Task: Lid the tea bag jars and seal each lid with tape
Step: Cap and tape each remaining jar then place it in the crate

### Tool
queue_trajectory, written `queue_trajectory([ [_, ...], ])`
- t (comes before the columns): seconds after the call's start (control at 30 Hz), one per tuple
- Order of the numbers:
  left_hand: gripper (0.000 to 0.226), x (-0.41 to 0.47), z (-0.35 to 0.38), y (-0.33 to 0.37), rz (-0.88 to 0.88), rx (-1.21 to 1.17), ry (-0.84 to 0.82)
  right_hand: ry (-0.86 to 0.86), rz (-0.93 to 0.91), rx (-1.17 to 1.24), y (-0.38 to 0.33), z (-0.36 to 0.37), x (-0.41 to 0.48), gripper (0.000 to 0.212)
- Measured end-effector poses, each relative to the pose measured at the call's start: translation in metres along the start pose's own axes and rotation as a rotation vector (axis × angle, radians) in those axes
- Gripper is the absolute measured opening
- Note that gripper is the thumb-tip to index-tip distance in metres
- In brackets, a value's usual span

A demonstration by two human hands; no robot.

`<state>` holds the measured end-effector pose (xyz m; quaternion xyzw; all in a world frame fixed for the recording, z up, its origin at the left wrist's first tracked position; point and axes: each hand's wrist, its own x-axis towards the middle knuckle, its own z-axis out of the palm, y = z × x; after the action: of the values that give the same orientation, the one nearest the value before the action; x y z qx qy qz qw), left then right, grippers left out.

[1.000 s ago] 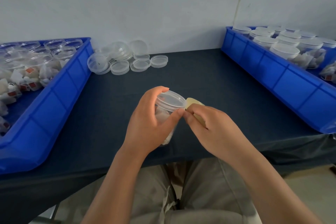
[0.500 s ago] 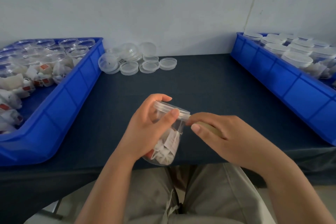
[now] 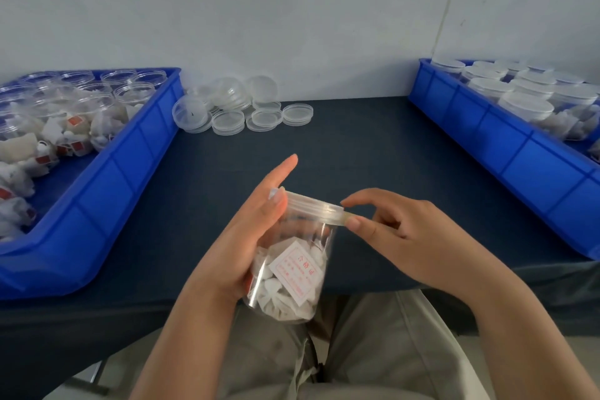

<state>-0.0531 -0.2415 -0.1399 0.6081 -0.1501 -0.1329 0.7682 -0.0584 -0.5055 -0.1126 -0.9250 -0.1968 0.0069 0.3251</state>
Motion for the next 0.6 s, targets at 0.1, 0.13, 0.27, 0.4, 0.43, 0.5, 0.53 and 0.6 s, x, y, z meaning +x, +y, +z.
queue_trajectory([
  [0.1, 0.089, 0.0, 0.003, -0.006, -0.007, 0.013, -0.001, -0.018, -0.003, 0.025, -0.001, 0.001, 0.0, 0.048],
  [0.13, 0.088, 0.0, 0.004, -0.007, -0.006, 0.02, 0.017, -0.015, -0.006, 0.028, -0.001, 0.002, 0.0, 0.048],
  [0.27, 0.074, 0.001, 0.006, -0.008, 0.045, 0.109, 0.056, -0.019, -0.012, 0.072, -0.002, 0.003, 0.0, 0.052],
  [0.4, 0.07, 0.003, 0.007, -0.003, 0.108, 0.262, 0.169, 0.011, 0.0, 0.075, -0.002, 0.004, 0.0, 0.052],
  [0.43, 0.068, 0.003, 0.007, -0.002, 0.117, 0.316, 0.212, 0.031, 0.009, 0.06, -0.003, 0.004, 0.0, 0.052],
  [0.5, 0.051, 0.003, 0.008, -0.002, 0.097, 0.39, 0.246, 0.072, 0.019, 0.019, -0.005, 0.007, -0.001, 0.054],
  [0.53, 0.04, 0.002, 0.009, -0.001, 0.073, 0.422, 0.253, 0.081, 0.025, -0.017, -0.007, 0.009, -0.002, 0.056],
  [0.6, 0.033, 0.003, 0.012, 0.001, 0.053, 0.534, 0.342, 0.1, 0.038, -0.079, -0.011, 0.014, -0.003, 0.06],
])
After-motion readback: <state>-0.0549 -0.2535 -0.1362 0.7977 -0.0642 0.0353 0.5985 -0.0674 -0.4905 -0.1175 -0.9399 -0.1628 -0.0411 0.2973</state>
